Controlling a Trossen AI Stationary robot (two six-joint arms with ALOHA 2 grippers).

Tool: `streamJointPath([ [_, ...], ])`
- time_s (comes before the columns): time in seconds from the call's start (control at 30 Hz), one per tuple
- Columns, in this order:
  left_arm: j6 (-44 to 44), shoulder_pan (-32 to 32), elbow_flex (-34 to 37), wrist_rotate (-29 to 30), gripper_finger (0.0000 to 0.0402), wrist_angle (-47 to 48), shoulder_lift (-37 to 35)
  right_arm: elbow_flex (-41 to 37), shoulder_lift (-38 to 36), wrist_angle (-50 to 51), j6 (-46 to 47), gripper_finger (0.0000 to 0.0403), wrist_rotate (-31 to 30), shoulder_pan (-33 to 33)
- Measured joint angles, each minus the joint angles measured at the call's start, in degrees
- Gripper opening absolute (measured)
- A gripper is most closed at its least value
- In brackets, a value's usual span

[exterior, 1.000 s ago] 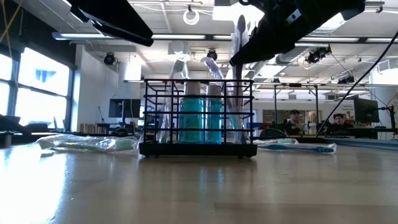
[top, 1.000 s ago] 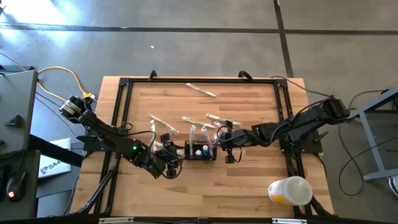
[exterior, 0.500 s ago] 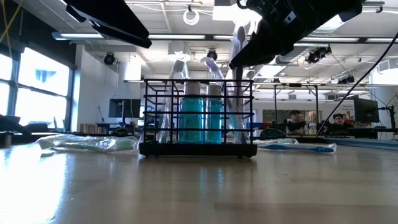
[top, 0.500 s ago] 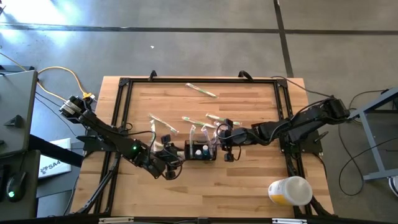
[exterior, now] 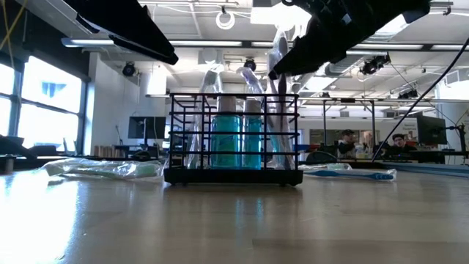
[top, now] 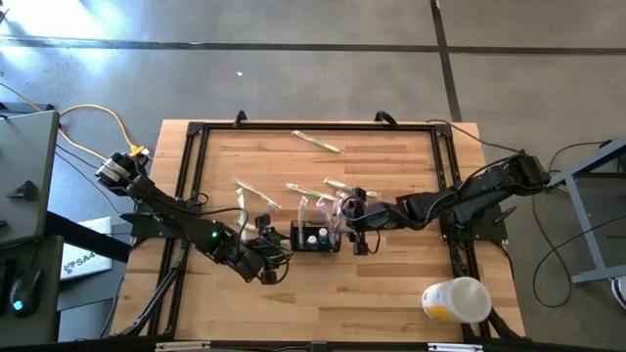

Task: Pick & Place toothbrushing station
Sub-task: Put the violet toothbrush into the wire organizer, then put the green toothbrush into the wire organizer

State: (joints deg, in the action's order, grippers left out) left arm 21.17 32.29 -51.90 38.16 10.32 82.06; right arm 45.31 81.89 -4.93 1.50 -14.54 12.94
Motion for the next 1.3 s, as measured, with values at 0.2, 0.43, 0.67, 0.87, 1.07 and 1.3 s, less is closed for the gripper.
streamJointPath([
  [0.2,-0.16,0.0,0.0,0.15,0.0195,0.44,-0.02,-0.01,-0.41,-0.4,-4.91,0.0217,-5.58,3.29],
  [0.43,1.37,-0.02,0.0,-4.04,0.0195,3.12,-0.11,-0.05,-3.6,-1.06,-7.72,0.0217,-9.55,6.8],
  [0.67,1.7,-0.02,0.0,-6.49,0.0195,13.39,-0.13,-0.05,-7.58,-1.58,-9.52,0.0217,-10.92,10.32],
  [0.87,3.57,-0.98,0.0,-5.87,0.0195,20.2,1.17,-0.05,-8.5,-1.41,-9.53,0.0217,-10.89,12.4],
  [1.07,1.81,-1.87,-0.02,-6.49,0.0195,23.2,2.01,-0.05,-8.52,-1.68,-10.81,0.0217,-10.93,12.97],
  [1.3,1.15,-3.9,0.03,-10.74,0.0195,23.35,4.71,-0.03,-8.52,-5.84,-16.12,0.0216,-15.69,13.08],
])
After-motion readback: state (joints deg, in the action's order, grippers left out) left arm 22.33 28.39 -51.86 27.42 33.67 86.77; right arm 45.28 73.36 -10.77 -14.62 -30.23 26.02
